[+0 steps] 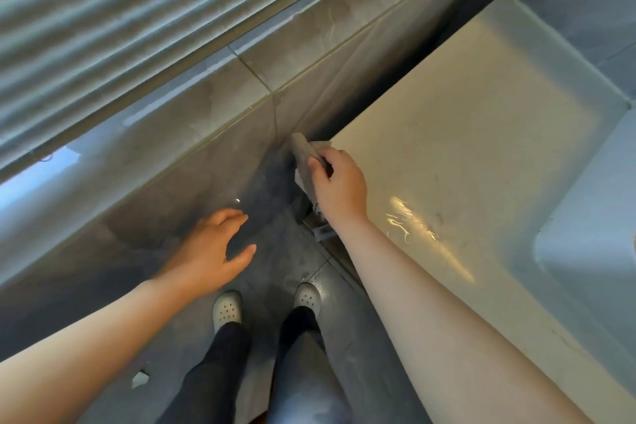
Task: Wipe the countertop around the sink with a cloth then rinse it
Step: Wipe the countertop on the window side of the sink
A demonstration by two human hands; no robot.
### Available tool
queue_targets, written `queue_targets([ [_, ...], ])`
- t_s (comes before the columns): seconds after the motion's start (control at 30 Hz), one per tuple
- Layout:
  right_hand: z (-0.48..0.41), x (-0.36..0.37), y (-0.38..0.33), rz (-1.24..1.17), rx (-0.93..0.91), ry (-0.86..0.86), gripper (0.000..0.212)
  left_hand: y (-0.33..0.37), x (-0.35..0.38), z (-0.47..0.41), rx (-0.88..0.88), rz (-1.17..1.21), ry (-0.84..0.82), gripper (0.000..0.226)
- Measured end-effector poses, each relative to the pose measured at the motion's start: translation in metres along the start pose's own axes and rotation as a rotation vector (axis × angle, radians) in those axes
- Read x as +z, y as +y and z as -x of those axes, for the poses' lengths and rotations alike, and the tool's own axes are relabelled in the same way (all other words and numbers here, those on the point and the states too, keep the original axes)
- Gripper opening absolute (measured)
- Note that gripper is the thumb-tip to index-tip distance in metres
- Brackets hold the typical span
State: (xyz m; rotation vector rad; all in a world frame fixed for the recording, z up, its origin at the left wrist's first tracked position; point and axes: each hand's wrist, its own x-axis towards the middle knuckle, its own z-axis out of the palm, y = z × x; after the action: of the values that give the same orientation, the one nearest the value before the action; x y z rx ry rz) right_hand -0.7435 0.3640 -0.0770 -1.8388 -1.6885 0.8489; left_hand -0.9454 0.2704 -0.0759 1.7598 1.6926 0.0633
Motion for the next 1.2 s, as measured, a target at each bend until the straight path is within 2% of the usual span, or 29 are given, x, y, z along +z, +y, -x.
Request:
queue_targets([
  [0.07, 0.01, -0.008, -0.005, -0.103, 0.023, -0.072, 0.024, -0.009, -0.002, 0.005, -0.066, 0.037, -0.029, 0.064],
  [0.1, 0.019, -0.016, -0.006, -0.142, 0.033, -0.051, 0.023, -0.013, -0.004, 0.006, -0.077, 0.045, -0.037, 0.061],
  [0.23, 0.061, -0.053, 0.008, -0.213, 0.121, 0.2, 0.022, -0.014, -0.009, 0.006, -0.092, 0.083, -0.061, 0.053],
  [0.4, 0.1, -0.098, 0.038, -0.088, 0.231, 0.58, 0.018, 0.001, -0.01, 0.004, -0.067, 0.093, -0.134, 0.056],
  [0.53, 0.114, -0.114, 0.068, -0.003, 0.342, 0.707, 0.023, 0.012, -0.01, 0.003, -0.034, 0.076, -0.164, 0.057],
  [0.7, 0.112, -0.108, 0.095, 0.1, 0.425, 0.68, 0.024, 0.02, -0.005, 0.004, -0.012, 0.064, -0.183, 0.057],
  [0.83, 0.101, -0.087, 0.1, 0.164, 0.423, 0.668, 0.025, 0.024, -0.002, 0.005, -0.023, 0.041, -0.197, 0.058],
  [1.2, 0.074, -0.041, 0.069, 0.135, 0.227, 0.61, 0.024, 0.007, 0.0, 0.007, -0.09, 0.068, -0.183, 0.057],
])
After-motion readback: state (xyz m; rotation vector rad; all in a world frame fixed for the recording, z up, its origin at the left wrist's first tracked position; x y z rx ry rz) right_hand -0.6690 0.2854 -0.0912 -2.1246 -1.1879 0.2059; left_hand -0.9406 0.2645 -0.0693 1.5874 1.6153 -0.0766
